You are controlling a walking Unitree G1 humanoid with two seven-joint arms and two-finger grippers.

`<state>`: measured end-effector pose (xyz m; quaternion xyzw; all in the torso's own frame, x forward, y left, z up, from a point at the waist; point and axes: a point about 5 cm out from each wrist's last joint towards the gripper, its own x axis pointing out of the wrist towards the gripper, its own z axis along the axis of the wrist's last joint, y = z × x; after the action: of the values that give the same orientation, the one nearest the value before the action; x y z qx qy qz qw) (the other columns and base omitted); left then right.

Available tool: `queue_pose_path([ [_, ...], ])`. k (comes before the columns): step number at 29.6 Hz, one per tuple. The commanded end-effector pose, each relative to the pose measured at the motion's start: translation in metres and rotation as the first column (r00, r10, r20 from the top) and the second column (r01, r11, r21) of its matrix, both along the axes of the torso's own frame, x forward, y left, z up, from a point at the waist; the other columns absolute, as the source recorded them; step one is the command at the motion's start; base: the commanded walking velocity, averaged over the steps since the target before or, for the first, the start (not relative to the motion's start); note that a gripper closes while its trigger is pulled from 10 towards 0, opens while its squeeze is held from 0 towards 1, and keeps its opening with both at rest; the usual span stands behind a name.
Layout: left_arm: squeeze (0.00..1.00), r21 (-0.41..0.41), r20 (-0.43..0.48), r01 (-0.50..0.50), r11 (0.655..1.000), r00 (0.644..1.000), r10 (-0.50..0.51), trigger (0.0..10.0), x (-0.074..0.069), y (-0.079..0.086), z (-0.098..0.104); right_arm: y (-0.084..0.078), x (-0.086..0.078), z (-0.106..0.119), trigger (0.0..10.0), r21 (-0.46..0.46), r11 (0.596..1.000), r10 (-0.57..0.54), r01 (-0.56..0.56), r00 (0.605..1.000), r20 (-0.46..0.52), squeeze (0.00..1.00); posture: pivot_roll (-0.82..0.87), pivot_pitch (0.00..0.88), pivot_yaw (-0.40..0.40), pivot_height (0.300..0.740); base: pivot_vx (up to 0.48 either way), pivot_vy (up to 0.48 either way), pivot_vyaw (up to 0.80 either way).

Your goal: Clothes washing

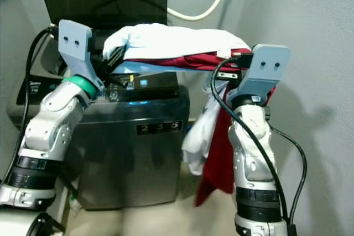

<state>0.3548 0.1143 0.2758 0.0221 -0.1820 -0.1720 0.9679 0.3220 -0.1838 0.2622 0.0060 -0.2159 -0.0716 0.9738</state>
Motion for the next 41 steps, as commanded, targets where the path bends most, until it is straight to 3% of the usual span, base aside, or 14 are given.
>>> queue_pose_path([
  [1,0.0,-0.006,-0.002,-0.071,0.997,0.997,0.071,10.0,0.0,0.012,-0.002,-0.006,-0.006,0.007,10.0,0.023,0.999,-0.023,0.022,0.999,0.035,0.0,-0.06,0.0,0.08,0.74,0.0,0.0,0.0],
  [6,0.0,0.003,0.007,-0.098,0.995,0.995,0.098,10.0,0.001,0.014,-0.003,0.002,-0.007,-0.001,10.0,-0.018,0.999,0.03,-0.03,0.999,0.014,0.0,-0.05,0.0,0.076,0.74,0.0,0.0,0.0],
  [9,0.0,0.0,0.041,-0.128,0.992,0.991,0.128,10.0,0.0,0.014,0.001,0.025,-0.008,-0.002,10.0,-0.071,0.975,0.212,-0.209,0.976,0.044,0.0,-0.04,0.0,0.069,0.74,0.0,0.0,0.0],
  [16,0.0,-0.035,0.061,-0.219,0.975,0.973,0.221,10.0,-0.005,0.02,0.002,0.046,-0.005,0.009,10.0,-0.095,0.936,0.348,-0.339,0.932,0.102,0.0,-0.02,0.0,0.044,0.74,0.0,0.0,0.0],
  [29,0.0,-0.028,0.113,-0.283,0.959,0.952,0.284,10.0,-0.022,0.019,-0.007,0.057,-0.002,0.015,10.0,-0.148,0.912,0.403,-0.384,0.905,0.135,0.0,0.03,0.006,-0.002,0.74,0.0,0.0,0.0],
  [41,0.0,-0.043,0.138,-0.34,0.939,0.929,0.343,10.0,-0.021,0.027,-0.001,0.055,0.003,0.012,10.0,-0.145,0.918,0.388,-0.37,0.913,0.125,0.0,0.03,0.0,-0.007,0.74,0.144,0.0,0.0],
])
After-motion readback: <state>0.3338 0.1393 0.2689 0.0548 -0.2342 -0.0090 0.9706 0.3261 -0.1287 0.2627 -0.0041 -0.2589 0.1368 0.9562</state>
